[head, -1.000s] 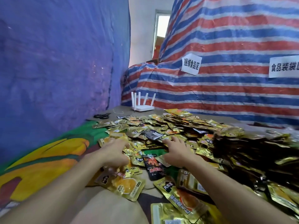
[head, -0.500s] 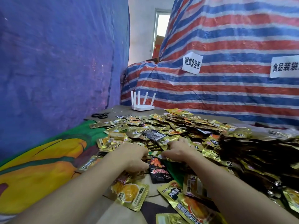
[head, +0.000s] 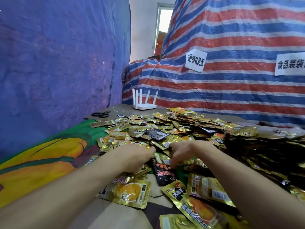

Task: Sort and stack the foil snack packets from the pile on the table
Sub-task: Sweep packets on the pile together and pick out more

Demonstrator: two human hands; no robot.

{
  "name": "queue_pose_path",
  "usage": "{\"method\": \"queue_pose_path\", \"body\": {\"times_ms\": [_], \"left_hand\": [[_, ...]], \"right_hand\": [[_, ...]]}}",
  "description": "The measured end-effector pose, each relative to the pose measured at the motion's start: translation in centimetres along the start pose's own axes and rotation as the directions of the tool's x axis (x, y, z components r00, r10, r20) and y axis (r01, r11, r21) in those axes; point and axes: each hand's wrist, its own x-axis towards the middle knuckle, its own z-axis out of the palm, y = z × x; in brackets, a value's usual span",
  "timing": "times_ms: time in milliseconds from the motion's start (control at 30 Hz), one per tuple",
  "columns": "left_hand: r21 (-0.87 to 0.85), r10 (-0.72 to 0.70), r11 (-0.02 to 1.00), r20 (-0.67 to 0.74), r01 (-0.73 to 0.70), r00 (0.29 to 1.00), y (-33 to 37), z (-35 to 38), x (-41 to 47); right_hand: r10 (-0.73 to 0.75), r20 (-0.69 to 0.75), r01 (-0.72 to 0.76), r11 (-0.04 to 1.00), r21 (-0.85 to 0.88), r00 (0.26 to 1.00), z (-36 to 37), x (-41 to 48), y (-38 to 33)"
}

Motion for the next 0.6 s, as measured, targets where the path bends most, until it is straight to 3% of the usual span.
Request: {"method": "queue_pose_path", "body": {"times_ms": [100,233,333,433,500,600], "left_hand": [[-0.018,-0.003,1.0,0.005,0.003,1.0,-0.3,-0.5,0.1],[-0.067,-0.022,0.998,-0.003,0.022,1.0,-0.7,-0.6,-0.6],[-0.099,-0.055,0.994,-0.096,0.045,0.994,-1.1,-0.2,-1.4],[-0.093,-0.069,0.995,-0.245,0.048,0.967,-1.3,-0.1,-2.1],[-0.19,-0.109,0.981,-0.387,0.037,0.916,-1.5,-0.2,-2.6],[-0.445,-0.322,0.893,-0.545,0.058,0.774,-1.8,-0.9,-3.0]], "right_hand": [[-0.028,0.008,0.028,0.998,-0.065,1.0,-0.2,-0.5,0.3],[-0.087,-0.102,0.075,0.99,-0.115,0.991,-0.6,-1.3,0.4],[-0.168,-0.158,0.13,0.966,-0.223,0.973,0.1,-1.7,0.2],[-0.319,-0.246,0.186,0.877,-0.443,0.915,1.2,-2.2,0.0],[-0.375,-0.349,0.17,0.852,-0.496,0.859,1.8,-2.3,0.1],[-0.331,-0.488,0.139,0.911,-0.388,0.808,2.0,-2.5,0.2]]}}
